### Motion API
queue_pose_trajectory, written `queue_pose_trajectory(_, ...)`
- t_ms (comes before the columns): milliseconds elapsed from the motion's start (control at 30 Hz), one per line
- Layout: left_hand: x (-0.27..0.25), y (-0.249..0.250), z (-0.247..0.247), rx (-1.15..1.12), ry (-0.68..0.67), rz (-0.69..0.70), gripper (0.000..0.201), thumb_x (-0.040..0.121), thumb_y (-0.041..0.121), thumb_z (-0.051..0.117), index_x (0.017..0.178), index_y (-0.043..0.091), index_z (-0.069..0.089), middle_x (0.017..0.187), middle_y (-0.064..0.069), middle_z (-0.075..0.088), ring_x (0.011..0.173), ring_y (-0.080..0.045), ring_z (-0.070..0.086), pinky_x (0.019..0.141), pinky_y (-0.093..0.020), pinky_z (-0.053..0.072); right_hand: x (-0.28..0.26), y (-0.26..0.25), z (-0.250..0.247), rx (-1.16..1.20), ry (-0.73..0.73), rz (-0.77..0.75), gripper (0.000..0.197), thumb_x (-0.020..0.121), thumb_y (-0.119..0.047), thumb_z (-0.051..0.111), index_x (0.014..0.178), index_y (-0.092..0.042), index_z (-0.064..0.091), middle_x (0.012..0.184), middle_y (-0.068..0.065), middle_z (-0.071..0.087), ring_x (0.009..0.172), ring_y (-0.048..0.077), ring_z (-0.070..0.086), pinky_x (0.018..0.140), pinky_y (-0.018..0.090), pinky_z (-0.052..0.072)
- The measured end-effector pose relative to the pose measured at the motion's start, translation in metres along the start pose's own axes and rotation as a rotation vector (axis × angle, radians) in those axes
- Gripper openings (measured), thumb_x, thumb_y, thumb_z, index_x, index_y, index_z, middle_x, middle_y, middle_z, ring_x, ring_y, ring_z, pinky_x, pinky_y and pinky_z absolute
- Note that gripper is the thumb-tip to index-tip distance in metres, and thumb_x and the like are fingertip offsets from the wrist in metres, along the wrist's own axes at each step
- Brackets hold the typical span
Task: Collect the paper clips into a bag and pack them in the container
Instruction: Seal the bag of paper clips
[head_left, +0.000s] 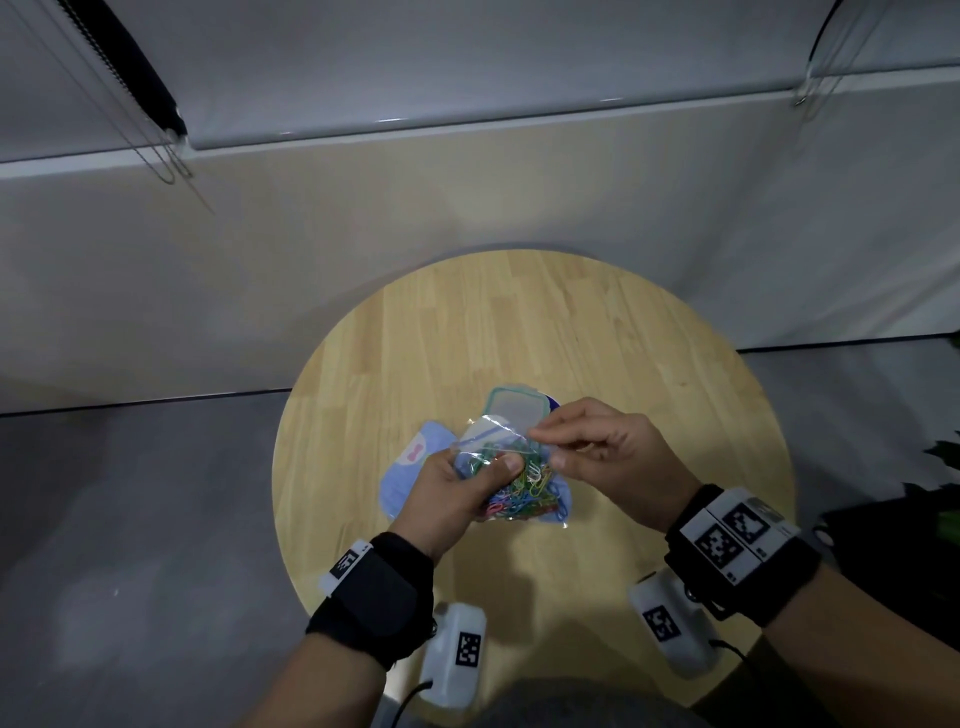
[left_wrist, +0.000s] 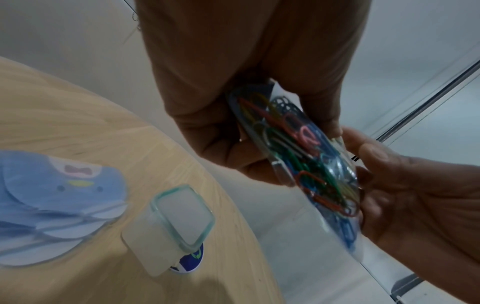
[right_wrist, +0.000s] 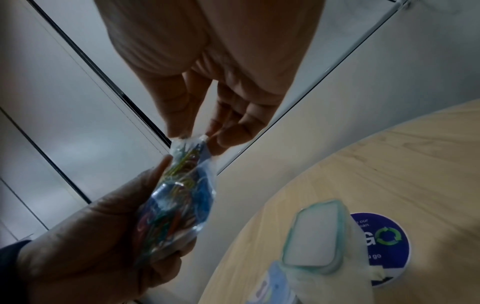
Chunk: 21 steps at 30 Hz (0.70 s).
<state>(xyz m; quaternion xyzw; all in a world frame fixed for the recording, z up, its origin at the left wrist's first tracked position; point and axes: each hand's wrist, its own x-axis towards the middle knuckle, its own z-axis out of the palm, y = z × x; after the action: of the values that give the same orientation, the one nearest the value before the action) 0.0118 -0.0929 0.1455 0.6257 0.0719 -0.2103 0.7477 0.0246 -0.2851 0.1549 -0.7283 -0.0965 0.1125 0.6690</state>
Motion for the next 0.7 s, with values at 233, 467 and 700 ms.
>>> queue_pose_trajectory(233, -0.003, 0.000, 0.004, 0.053, -0.036, -0.011, 0.025, 0.084, 0.017, 0.064, 0.107, 0.008, 0.067, 0.091, -0.009, 0.073, 0.082, -0.021, 0.070, 0.064, -0.027, 0.054, 0.008, 0.002, -0.002, -0.047, -0.136, 0.058, 0.027, 0.070, -0.019, 0.071, 0.097, -0.025, 0.074, 0.102, 0.011, 0.062, 0.094, 0.049, 0.056, 0.083, 0.048, 0.050)
queue_pose_trajectory(467, -0.008, -0.004, 0.006, 0.004, -0.047, 0.013, 0.026, 0.085, 0.015, 0.062, 0.108, 0.004, 0.066, 0.095, -0.012, 0.073, 0.087, -0.025, 0.070, 0.071, -0.031, 0.056, 0.016, 0.002, -0.005, -0.133, -0.247, 0.130, 0.029, 0.066, -0.029, 0.078, 0.094, -0.026, 0.073, 0.086, 0.029, 0.061, 0.059, 0.034, 0.047, 0.065, 0.040, 0.039)
queue_pose_trajectory(700, -0.006, 0.001, 0.002, 0.030, -0.087, -0.017, 0.029, 0.083, 0.017, 0.064, 0.107, 0.002, 0.066, 0.092, -0.010, 0.072, 0.083, -0.019, 0.070, 0.066, -0.024, 0.053, 0.011, -0.004, 0.004, -0.064, -0.249, 0.064, 0.036, 0.071, -0.012, 0.072, 0.096, -0.038, 0.072, 0.098, 0.015, 0.063, 0.096, 0.036, 0.062, 0.089, 0.046, 0.053)
